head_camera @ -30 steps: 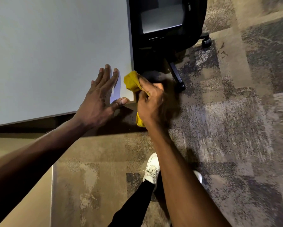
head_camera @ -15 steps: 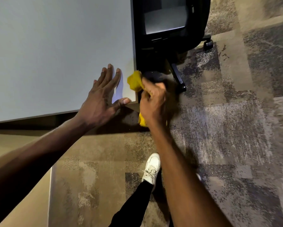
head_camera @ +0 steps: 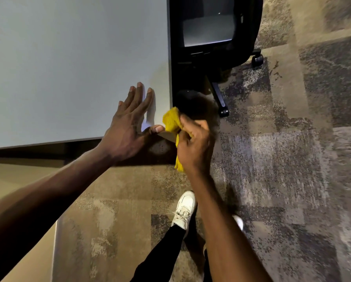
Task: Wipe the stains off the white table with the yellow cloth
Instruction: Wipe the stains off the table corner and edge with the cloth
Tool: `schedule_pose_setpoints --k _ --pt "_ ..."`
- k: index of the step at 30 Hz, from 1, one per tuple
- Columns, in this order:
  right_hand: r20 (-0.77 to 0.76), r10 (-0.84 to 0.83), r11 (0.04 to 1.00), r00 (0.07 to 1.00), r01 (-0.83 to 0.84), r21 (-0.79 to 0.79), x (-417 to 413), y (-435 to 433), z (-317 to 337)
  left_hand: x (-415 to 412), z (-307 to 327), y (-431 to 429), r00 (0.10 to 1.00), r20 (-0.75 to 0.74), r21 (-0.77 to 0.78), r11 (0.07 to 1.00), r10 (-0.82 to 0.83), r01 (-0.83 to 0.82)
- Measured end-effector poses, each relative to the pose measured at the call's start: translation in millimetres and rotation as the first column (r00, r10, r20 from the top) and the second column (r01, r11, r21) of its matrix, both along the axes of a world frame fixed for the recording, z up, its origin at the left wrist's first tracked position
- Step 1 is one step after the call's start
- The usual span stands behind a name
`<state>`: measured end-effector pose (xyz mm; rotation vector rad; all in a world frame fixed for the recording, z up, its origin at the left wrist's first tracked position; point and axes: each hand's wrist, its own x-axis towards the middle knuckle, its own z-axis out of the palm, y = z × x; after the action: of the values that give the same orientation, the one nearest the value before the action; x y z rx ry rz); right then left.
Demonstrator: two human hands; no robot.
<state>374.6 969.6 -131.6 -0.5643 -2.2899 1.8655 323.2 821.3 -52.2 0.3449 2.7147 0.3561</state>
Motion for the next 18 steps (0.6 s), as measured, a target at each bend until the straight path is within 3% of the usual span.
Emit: schedule_pose_setpoints --k 4,8,12,18 --pt "0.017 0.025 0.989 1.0 -0.027 0.143 -71.1 7.1 0.0 -0.1 -4.0 -4.4 0.999 -0.035 0.0 1.0 -0.02 0.02" --pt "0.077 0.096 0.991 0.992 -0.103 0.09 -105.0 10.6 1.7 -2.8 -6.5 -8.5 0.999 -0.04 0.002 1.0 -0.027 0.027" --pt "0.007 0.086 0.993 0.996 -0.087 0.084 -78.3 10.5 3.2 -4.5 -8.1 -9.7 0.999 -0.04 0.004 1.0 -0.026 0.026" --pt "0.057 0.012 1.0 0.998 -0.013 0.025 13.3 0.7 -2.4 -3.7 -10.6 -11.9 0.998 -0.06 0.015 1.0 -0.021 0.022"
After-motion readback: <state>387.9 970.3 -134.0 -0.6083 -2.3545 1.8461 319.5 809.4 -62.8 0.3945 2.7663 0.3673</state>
